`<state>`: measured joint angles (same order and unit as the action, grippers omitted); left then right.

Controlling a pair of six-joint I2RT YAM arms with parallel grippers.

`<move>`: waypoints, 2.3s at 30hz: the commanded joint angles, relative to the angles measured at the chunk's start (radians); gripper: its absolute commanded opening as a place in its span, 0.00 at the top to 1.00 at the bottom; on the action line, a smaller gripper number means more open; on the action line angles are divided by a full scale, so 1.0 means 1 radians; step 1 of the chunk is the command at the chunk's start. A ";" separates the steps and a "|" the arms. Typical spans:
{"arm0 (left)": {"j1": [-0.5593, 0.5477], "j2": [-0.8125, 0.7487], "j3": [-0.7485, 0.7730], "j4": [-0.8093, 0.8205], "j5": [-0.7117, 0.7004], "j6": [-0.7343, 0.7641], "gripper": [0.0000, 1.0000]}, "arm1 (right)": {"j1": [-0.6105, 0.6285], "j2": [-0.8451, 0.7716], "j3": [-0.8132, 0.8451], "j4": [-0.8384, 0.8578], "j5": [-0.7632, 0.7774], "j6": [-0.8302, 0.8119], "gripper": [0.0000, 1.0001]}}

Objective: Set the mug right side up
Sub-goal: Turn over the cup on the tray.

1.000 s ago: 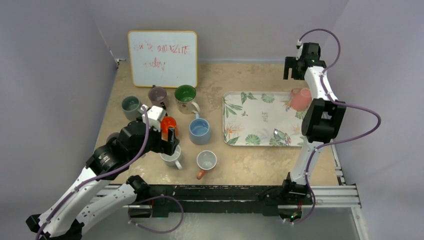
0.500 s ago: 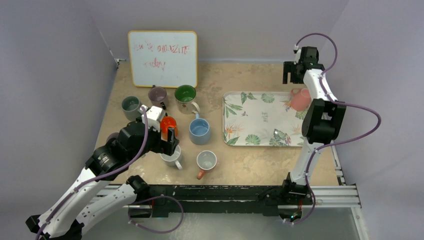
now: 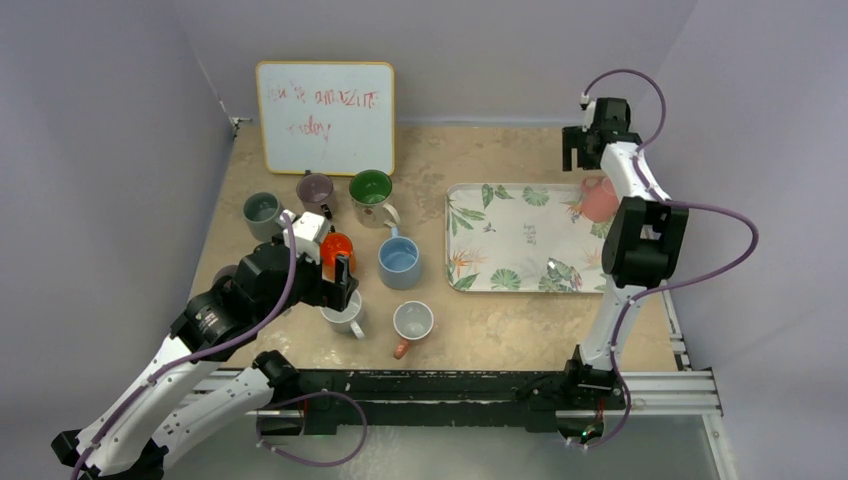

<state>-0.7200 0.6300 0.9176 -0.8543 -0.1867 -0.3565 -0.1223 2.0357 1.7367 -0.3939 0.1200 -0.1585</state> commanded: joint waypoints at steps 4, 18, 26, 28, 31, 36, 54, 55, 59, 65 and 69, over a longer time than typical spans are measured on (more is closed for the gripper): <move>0.004 0.007 -0.004 0.023 0.007 0.007 0.02 | 0.006 0.033 0.049 -0.047 -0.002 -0.027 0.10; 0.004 -0.003 -0.005 0.024 0.015 0.009 0.02 | 0.009 0.066 0.104 -0.215 -0.089 -0.039 0.12; 0.004 -0.003 -0.006 0.026 0.016 0.008 0.02 | 0.031 0.045 0.058 -0.282 -0.170 -0.013 0.14; 0.004 -0.001 -0.006 0.026 0.018 0.008 0.02 | 0.038 0.028 0.033 -0.284 -0.185 -0.003 0.15; 0.004 0.003 -0.005 0.026 0.019 0.008 0.02 | 0.055 0.006 -0.002 -0.282 -0.180 0.019 0.16; 0.004 0.000 -0.006 0.026 0.018 0.008 0.02 | 0.065 -0.055 -0.084 -0.267 -0.167 0.054 0.17; 0.004 -0.004 -0.006 0.026 0.026 0.007 0.02 | 0.075 -0.334 -0.372 -0.037 0.117 0.813 0.41; 0.004 -0.006 -0.007 0.026 0.025 0.006 0.02 | 0.075 -0.334 -0.366 -0.079 0.171 0.909 0.41; 0.004 -0.013 -0.007 0.024 0.024 0.004 0.02 | 0.075 -0.277 -0.292 -0.269 0.284 1.183 0.40; 0.004 -0.022 -0.011 0.026 0.021 0.002 0.02 | 0.075 -0.143 -0.103 -0.505 0.393 1.388 0.40; 0.004 -0.011 -0.008 0.024 0.021 0.004 0.02 | 0.073 -0.069 -0.033 -0.584 0.420 1.479 0.41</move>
<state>-0.7200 0.6151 0.9176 -0.8539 -0.1677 -0.3561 -0.0513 1.9339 1.6272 -0.8127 0.4438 1.1385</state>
